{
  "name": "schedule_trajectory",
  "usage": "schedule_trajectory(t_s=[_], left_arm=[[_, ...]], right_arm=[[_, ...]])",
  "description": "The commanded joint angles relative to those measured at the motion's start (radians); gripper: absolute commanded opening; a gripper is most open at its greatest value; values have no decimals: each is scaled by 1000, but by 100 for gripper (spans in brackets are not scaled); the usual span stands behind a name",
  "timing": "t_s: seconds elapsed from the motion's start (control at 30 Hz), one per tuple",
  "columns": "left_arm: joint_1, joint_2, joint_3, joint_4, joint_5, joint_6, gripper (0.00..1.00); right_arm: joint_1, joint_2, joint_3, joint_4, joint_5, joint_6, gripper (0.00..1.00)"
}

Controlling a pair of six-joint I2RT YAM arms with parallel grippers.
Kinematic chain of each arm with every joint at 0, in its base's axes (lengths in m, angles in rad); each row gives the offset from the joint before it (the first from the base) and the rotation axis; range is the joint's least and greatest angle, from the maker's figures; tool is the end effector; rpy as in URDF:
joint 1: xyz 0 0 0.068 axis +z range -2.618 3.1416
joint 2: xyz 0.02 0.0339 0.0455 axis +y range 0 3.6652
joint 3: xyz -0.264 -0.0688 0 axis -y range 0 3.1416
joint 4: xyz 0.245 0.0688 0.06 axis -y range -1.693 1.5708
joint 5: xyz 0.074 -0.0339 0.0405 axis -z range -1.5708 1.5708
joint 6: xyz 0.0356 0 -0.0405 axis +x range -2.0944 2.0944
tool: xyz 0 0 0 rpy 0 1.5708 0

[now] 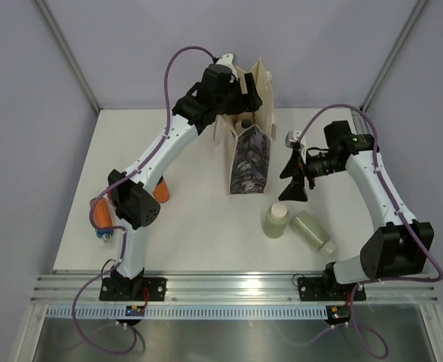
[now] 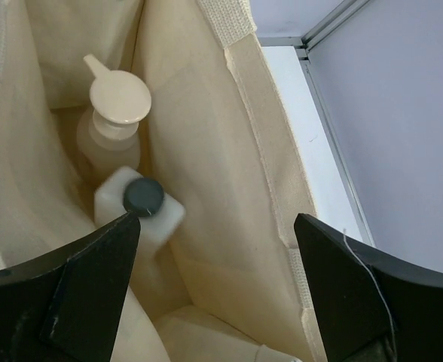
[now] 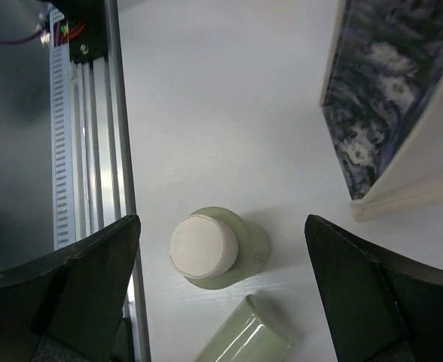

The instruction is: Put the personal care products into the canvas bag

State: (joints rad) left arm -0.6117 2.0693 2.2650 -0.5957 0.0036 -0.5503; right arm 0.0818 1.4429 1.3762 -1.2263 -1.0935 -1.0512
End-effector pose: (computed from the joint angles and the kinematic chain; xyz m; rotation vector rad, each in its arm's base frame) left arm 0.3895 -0.2734 0.4092 0.0654 2.0496 -0.7492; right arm 0.2561 0.0527 0.3320 -1.3369 1.7536 1.0401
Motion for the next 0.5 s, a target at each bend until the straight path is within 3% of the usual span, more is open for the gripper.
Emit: schedule_trajectory(t_s=[0.0,0.23,0.47], left_arm=[[12,-60,36,43,2,52,89],[27,-245,-51,57,-5,196,98],[33,-627,-347,82,-94,320,99]], right_arm=[[71,-88,-67,-7,110,-110,100],[220,-262,-247,126,265,-26,99],[246,-305,-365,224,377,-78,100]])
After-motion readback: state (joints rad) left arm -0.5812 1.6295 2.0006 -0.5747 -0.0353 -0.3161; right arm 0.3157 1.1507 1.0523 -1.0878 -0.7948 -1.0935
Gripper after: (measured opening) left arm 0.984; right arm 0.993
